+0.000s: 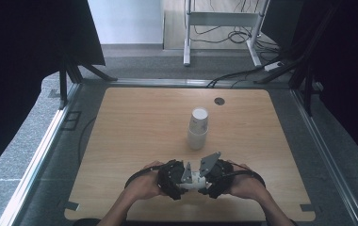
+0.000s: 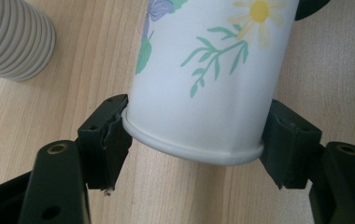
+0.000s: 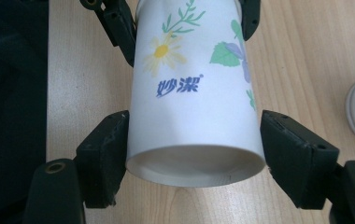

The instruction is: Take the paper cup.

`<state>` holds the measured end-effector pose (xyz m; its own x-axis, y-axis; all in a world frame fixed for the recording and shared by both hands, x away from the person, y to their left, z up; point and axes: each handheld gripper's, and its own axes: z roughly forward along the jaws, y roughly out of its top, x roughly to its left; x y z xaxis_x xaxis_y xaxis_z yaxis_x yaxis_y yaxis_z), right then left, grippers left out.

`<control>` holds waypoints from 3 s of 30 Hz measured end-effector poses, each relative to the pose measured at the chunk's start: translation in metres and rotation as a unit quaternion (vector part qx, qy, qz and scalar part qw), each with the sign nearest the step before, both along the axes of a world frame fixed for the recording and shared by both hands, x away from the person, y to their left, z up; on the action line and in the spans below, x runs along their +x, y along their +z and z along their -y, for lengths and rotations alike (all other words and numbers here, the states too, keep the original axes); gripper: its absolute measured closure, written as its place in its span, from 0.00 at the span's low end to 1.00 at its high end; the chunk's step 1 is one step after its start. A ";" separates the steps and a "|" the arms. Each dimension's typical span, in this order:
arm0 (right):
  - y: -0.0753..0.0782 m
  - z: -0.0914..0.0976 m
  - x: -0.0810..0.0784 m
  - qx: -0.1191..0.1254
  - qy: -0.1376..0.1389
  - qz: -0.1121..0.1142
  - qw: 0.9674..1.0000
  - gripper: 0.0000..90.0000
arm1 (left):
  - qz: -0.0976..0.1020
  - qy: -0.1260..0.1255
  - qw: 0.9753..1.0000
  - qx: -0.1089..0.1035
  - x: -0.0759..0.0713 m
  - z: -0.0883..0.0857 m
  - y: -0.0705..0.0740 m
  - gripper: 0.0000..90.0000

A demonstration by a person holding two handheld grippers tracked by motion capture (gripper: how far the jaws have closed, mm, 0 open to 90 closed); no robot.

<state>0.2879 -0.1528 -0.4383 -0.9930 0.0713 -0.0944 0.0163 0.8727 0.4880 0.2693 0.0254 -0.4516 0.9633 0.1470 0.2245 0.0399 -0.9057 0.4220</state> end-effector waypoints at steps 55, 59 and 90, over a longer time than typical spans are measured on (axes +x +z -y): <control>0.003 0.026 0.008 0.090 -0.009 -0.028 0.996 0.40 | -0.063 0.000 0.967 -0.246 0.017 -0.041 0.008 0.17; 0.002 0.031 0.010 0.115 -0.010 -0.029 0.993 0.40 | -0.070 -0.003 0.960 -0.272 0.018 -0.044 0.004 0.17; -0.009 0.039 0.010 0.172 0.037 -0.030 0.984 0.40 | -0.093 -0.024 0.941 -0.325 0.019 -0.042 -0.012 0.23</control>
<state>0.2984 -0.1922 -0.4470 -0.9997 0.0167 -0.0180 -0.0026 0.6563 0.7545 0.2888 0.0673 -0.4632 0.9860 0.1511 -0.0709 0.1337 -0.4608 0.8774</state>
